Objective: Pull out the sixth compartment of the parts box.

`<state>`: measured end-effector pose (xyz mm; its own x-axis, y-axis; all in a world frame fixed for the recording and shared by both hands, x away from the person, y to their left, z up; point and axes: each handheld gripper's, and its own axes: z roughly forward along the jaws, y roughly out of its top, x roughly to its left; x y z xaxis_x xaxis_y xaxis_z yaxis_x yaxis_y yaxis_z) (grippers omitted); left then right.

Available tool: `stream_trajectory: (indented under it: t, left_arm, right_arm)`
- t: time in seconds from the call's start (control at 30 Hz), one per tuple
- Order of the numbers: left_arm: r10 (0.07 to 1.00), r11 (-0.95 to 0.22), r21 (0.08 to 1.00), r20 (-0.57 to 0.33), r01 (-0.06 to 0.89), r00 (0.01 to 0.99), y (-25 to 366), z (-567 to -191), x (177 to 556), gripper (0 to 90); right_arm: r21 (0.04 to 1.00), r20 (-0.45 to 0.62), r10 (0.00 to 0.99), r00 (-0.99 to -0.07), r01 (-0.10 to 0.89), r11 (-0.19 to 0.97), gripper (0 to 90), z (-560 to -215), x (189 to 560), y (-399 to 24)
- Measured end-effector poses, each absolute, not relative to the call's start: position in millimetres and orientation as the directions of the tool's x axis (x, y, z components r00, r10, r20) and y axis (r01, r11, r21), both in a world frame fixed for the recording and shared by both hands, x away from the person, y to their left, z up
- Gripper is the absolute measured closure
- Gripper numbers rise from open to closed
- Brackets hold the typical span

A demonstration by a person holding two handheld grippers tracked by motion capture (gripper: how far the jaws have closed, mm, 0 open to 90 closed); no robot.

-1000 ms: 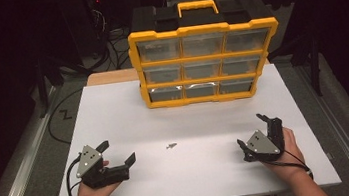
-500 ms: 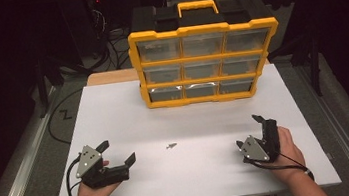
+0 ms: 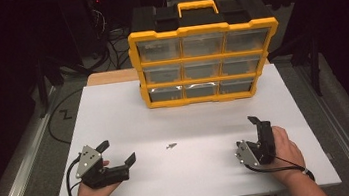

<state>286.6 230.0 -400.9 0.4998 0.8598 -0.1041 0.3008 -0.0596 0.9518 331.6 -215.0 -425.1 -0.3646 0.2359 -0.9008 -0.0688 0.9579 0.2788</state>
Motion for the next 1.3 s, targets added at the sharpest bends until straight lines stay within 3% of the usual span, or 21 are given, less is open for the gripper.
stream_trajectory:
  t: [0.57, 0.8, 1.07, 1.3]
  left_arm:
    - [0.860, -0.057, 0.955, -0.102, 0.292, 0.501, 230.1, -400.5, 285.9, 0.7]
    - [0.865, -0.061, 0.955, -0.095, 0.291, 0.493, 230.6, -400.4, 285.6, 0.7]
    - [0.868, -0.060, 0.956, -0.093, 0.288, 0.488, 231.7, -400.1, 285.1, 0.7]
    - [0.870, -0.055, 0.957, -0.094, 0.285, 0.485, 233.1, -399.7, 284.9, 0.6]
  right_arm:
    - [0.241, -0.926, 0.190, -0.326, -0.121, 0.963, 3.2, -425.5, 328.3, -212.6]
    - [0.236, -0.937, 0.199, -0.286, -0.101, 0.967, 4.1, -415.9, 331.8, -210.1]
    - [0.168, -0.955, 0.146, -0.258, -0.066, 0.984, 8.5, -405.2, 344.4, -195.3]
    - [0.192, -0.947, 0.168, -0.275, -0.061, 0.980, 12.1, -401.7, 356.3, -192.6]
